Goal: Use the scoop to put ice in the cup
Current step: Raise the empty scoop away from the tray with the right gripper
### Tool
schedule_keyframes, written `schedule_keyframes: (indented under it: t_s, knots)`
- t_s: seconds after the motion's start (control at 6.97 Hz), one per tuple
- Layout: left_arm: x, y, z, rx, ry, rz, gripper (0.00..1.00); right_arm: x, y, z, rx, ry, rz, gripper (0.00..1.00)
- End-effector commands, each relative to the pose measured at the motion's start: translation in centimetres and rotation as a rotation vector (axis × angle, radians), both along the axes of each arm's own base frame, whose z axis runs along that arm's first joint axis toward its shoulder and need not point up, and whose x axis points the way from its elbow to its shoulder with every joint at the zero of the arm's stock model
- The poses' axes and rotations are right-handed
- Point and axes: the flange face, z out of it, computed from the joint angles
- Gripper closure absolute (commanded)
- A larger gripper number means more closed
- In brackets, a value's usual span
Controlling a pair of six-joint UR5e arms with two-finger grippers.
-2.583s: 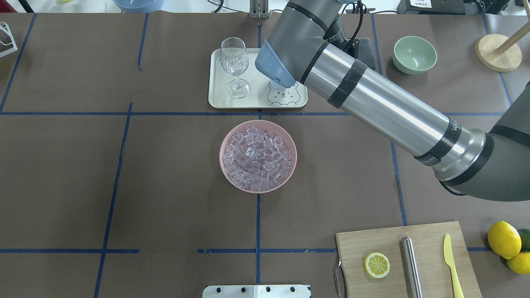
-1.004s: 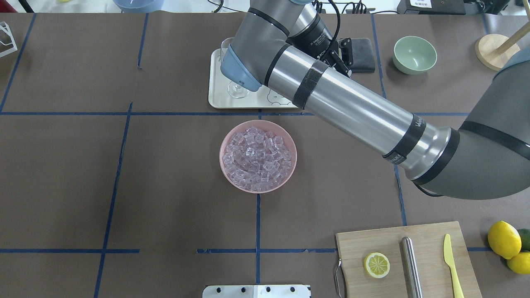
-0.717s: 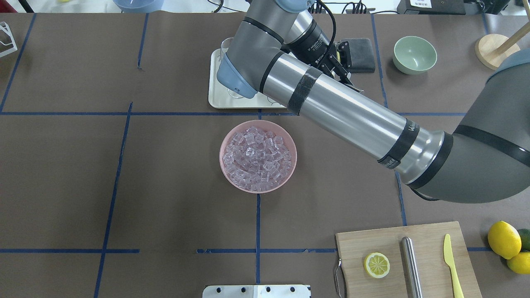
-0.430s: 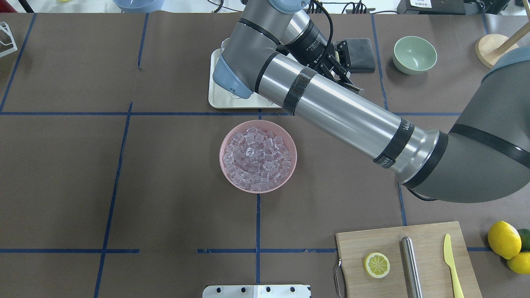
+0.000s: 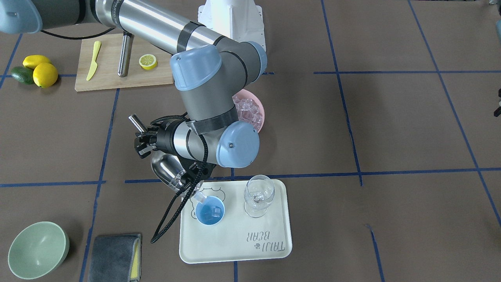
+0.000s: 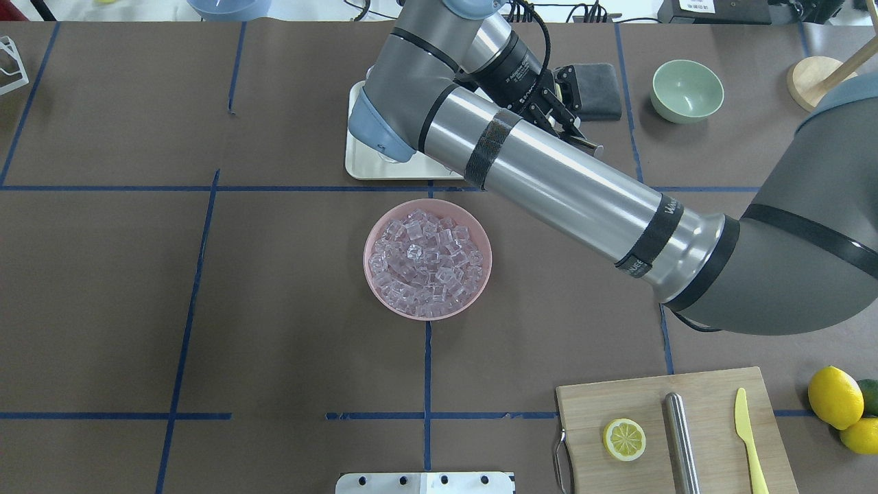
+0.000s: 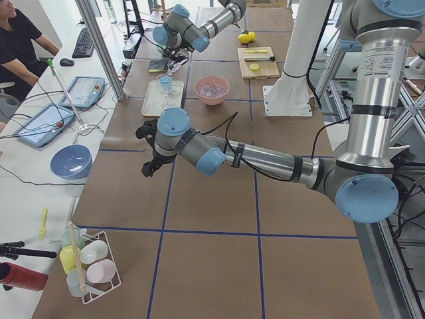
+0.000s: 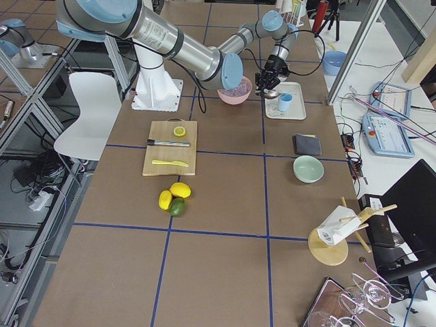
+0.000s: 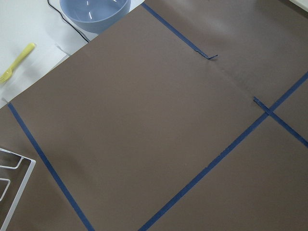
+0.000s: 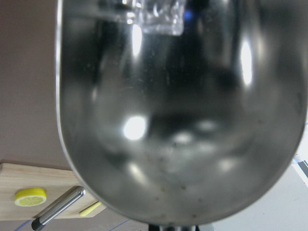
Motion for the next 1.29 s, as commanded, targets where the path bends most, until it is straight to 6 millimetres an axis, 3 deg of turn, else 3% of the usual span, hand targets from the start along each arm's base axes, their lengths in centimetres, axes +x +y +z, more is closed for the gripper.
schedule_keyframes:
  t_s: [0.0,0.43,0.57,0.72,0.86,1.15]
  knots:
    - [0.0,0.1,0.1,0.0,-0.001,0.001,0.0,0.4,0.1,-0.9,0.002,0.02,-0.004,1.0]
    - [0.0,0.1,0.1,0.0,0.001,0.002,0.0,0.8,0.0,-1.9,0.013,0.001,0.0,1.0]
    - [0.0,0.1,0.2,-0.003,0.0,0.002,0.0,2.0,0.1,-3.1,0.032,-0.033,0.016,1.0]
    - [0.0,0.1,0.2,-0.003,0.0,0.002,0.0,3.8,0.2,-2.9,0.031,-0.041,0.039,1.0]
    - [0.0,0.1,0.2,-0.007,0.007,0.007,0.0,5.7,0.9,-1.0,0.043,-0.066,0.063,1.0]
    - [0.0,0.3,0.3,-0.013,0.015,0.012,0.0,15.7,1.9,2.9,0.053,-0.225,0.211,1.0]
